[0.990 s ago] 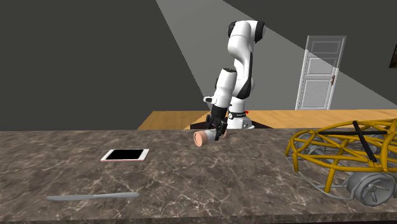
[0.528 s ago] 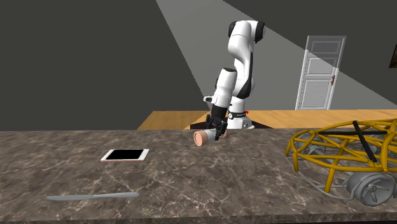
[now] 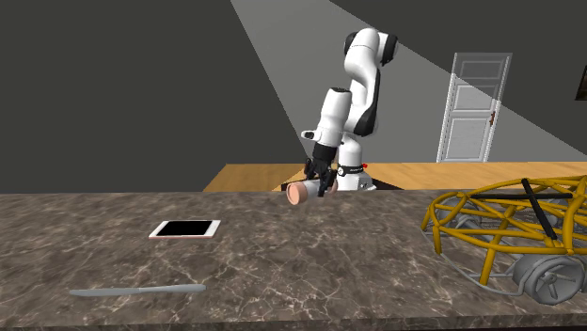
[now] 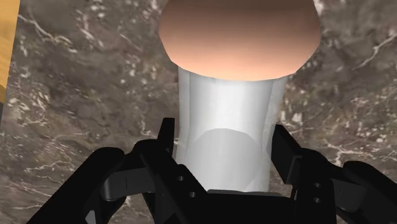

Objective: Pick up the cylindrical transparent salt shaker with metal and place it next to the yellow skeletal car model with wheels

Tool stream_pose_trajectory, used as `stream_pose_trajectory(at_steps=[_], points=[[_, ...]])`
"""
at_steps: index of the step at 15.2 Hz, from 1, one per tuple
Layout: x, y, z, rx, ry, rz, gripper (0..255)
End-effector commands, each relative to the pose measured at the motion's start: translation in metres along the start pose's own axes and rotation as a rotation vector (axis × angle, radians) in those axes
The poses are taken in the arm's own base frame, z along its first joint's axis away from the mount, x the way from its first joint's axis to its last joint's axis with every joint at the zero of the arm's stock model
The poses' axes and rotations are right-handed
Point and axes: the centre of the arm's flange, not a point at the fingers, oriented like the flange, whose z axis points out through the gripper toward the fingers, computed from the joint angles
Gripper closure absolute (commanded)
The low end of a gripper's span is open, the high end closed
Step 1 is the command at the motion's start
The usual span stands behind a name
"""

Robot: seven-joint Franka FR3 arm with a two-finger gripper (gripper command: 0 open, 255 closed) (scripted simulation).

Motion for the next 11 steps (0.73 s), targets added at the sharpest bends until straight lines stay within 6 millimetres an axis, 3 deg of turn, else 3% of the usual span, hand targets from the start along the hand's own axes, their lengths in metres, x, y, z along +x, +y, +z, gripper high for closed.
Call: stream_pose_trajectory(at_steps=[1,11], points=[[0.003,0.002,-0.011,0.001,-0.001,0.000,255],[0.015,0.005,-0.062,0.001,-0.001,0.000,255]])
